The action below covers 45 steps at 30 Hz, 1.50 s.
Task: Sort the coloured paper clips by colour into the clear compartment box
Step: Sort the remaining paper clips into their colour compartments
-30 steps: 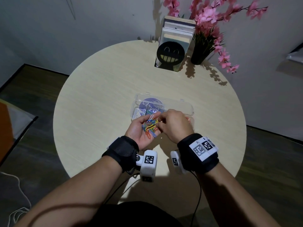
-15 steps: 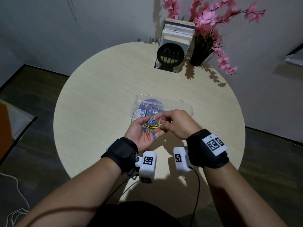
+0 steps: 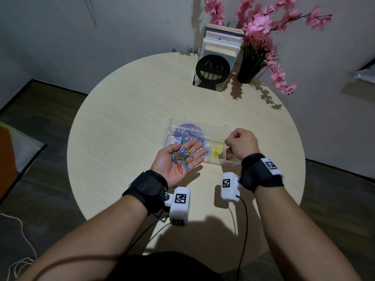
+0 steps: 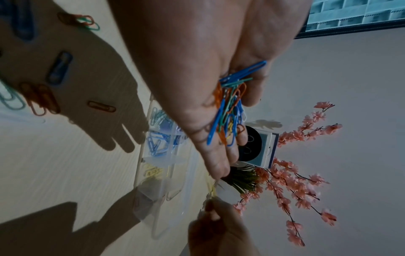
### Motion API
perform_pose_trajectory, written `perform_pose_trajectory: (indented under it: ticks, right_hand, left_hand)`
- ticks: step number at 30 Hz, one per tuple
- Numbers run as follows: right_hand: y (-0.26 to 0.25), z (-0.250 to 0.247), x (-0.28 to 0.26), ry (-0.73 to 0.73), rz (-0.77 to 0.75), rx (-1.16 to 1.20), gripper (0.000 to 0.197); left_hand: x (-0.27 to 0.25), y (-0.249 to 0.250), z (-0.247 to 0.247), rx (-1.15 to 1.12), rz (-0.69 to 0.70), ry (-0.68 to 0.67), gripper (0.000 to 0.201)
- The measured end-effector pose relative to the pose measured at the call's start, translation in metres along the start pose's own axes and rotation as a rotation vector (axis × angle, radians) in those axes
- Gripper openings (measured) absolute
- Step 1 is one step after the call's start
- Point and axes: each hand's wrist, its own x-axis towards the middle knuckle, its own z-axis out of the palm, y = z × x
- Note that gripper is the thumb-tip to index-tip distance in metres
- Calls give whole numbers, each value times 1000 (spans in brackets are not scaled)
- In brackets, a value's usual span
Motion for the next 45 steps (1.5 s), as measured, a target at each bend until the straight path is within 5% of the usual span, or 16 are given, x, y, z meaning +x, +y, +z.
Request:
perform_pose_trajectory:
  ticks: [4, 7, 13, 28, 34, 38, 45]
  right_hand:
    - [-3, 17, 1, -12, 2, -164, 8]
    - [-21, 15, -17, -4, -226, -141, 6]
    - [-53, 16, -54, -323, -650, -443, 17]
    - [-52, 25, -72, -349, -723, -652, 15]
    - [-48, 19, -67, -364, -643, -414, 7]
    - [-44, 13, -64, -344, -481, -195, 7]
    - [-42, 13, -62, -353, -459, -119, 4]
  left_hand:
    - [1, 2, 1, -8, -2, 8, 41]
    - [2, 4, 4, -10, -4, 12, 46]
    - [1, -3, 7, 22, -32, -58, 56]
    - [-2, -8, 7, 61, -51, 18, 50]
    - [-3, -8, 8, 48, -64, -10, 55]
    - [-2, -6, 9, 49, -77, -34, 38]
    - [1, -5, 8, 76, -95, -15, 40]
